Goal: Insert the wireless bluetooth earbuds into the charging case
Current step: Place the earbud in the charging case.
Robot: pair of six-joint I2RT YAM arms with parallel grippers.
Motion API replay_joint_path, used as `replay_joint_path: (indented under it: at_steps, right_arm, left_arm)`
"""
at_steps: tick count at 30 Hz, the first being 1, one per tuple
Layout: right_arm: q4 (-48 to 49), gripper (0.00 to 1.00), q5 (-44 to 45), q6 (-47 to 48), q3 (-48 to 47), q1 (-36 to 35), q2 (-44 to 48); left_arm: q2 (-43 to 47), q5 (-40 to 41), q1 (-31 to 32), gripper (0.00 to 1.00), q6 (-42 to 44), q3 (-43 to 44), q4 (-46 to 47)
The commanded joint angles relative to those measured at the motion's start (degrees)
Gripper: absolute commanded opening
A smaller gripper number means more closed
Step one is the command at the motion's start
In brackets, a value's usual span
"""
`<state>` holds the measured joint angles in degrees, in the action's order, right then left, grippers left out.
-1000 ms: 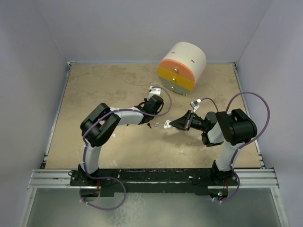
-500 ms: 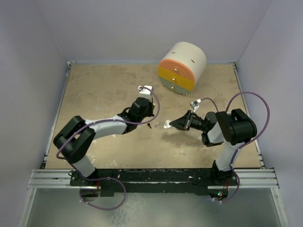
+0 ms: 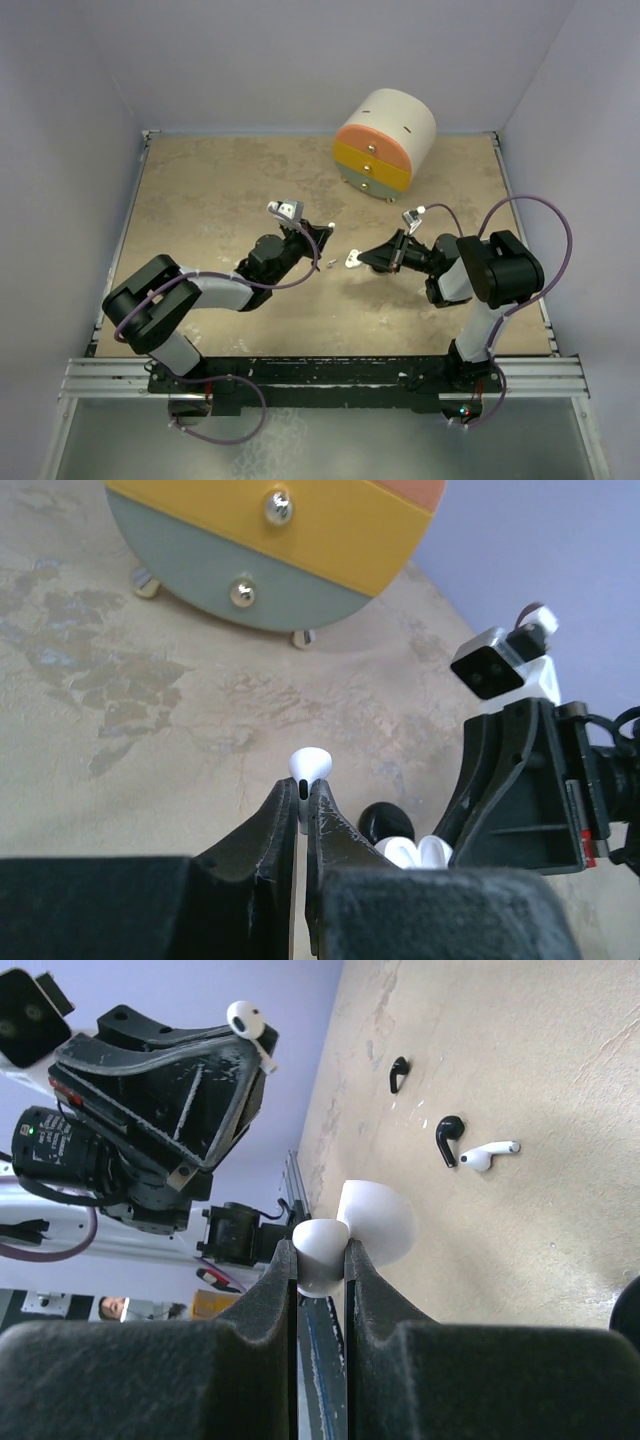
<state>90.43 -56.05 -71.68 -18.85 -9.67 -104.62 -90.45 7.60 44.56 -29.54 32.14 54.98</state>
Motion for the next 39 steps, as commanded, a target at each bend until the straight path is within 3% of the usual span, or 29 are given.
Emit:
replay_joint_path:
  at_steps: [1,9,36,39]
  right_arm:
    - [5.37,0.0,1.22,-1.72,-1.45,0.27,1.44]
    - [8.51,0.0,2.05,-5.1,-1.72,0.27,1.45]
    - [12.49,0.0,0.45,-8.61,-1.82,0.27,1.44]
    - [15.3,0.0,0.08,-10.42,-1.59,0.27,0.78]
  left_arm:
    - [-0.8,1.85,1.69,0.0,-0.1,-1.0,15.28]
    - [-2.12,7.85,6.2,0.0,4.02,-0.74,18.27]
    - [-4.55,7.29,9.6,0.0,8.13,-2.87,26.1]
    - [-6.18,7.29,10.33,0.0,9.05,-3.9,31.0]
